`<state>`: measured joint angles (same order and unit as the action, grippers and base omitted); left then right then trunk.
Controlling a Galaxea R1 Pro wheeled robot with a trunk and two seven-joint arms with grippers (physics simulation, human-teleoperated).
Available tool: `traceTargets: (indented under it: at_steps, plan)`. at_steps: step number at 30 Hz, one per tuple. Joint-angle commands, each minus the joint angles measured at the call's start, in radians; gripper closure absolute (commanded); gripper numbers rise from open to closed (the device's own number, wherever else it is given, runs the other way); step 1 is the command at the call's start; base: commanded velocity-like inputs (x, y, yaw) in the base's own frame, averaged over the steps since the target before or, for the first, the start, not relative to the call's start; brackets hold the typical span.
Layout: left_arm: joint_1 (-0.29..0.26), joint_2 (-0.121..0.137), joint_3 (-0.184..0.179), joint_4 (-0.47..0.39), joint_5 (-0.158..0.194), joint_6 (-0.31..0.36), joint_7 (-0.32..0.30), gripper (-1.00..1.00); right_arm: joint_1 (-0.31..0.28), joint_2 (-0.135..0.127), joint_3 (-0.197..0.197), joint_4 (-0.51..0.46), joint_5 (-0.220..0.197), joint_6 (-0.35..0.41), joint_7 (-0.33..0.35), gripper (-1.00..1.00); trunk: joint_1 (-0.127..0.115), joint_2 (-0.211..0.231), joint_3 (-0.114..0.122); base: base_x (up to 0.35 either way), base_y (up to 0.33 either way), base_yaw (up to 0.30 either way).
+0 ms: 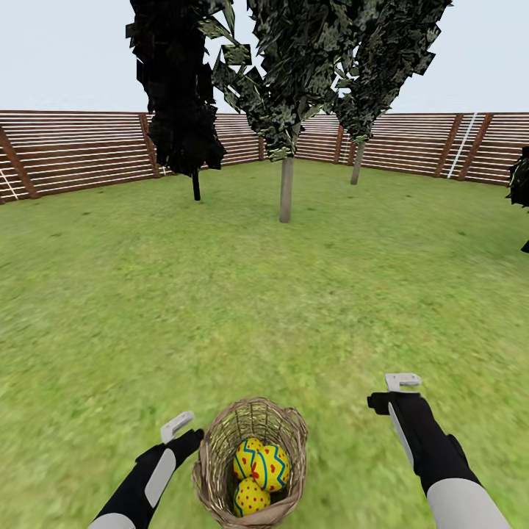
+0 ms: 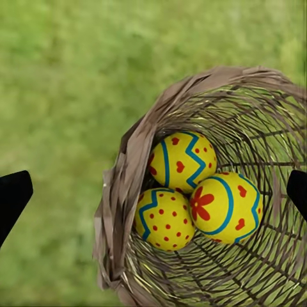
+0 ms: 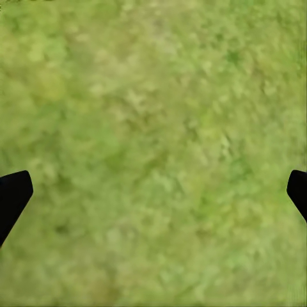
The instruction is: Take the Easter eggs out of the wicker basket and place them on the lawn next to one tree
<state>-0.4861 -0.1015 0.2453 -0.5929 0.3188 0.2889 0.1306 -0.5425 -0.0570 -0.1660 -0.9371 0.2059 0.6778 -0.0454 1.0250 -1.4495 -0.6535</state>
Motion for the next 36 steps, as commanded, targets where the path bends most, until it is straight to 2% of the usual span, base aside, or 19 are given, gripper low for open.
traceTargets:
  at_steps: [1,4,28,31,35,36]
  plan:
    - [0.0,-0.001,0.003,-0.003,0.011,0.006,0.004,-1.0,-0.001,0.0,0.0,-0.001,0.002,0.005,-0.001,-1.0,0.0,-0.001,-0.001,0.0,0.0,0.0]
    - [0.0,-0.002,0.003,-0.002,0.01,0.006,0.004,-1.0,-0.001,0.0,0.0,0.0,0.002,0.004,-0.001,-1.0,0.0,-0.001,-0.001,0.0,0.0,0.0]
    - [0.0,-0.005,0.003,0.013,0.011,0.006,0.006,-1.0,-0.001,-0.004,-0.001,-0.001,-0.001,0.004,0.003,-1.0,0.092,-0.169,-0.076,0.0,0.0,0.0]
    - [0.0,-0.006,0.003,0.013,0.01,0.006,0.005,-1.0,-0.001,-0.007,-0.005,-0.003,-0.018,0.005,0.058,-1.0,0.103,-0.19,-0.086,0.0,0.0,0.0]
    - [0.0,-0.006,0.002,0.013,0.01,0.006,0.005,-1.0,-0.001,-0.022,-0.016,-0.005,-0.052,0.006,0.198,-1.0,0.119,-0.218,-0.098,0.0,0.0,0.0]
    - [0.0,-0.007,0.002,0.013,0.01,0.006,0.005,-1.0,-0.001,-0.035,-0.023,-0.005,-0.062,0.006,0.245,-1.0,0.123,-0.225,-0.101,0.0,0.0,0.0]
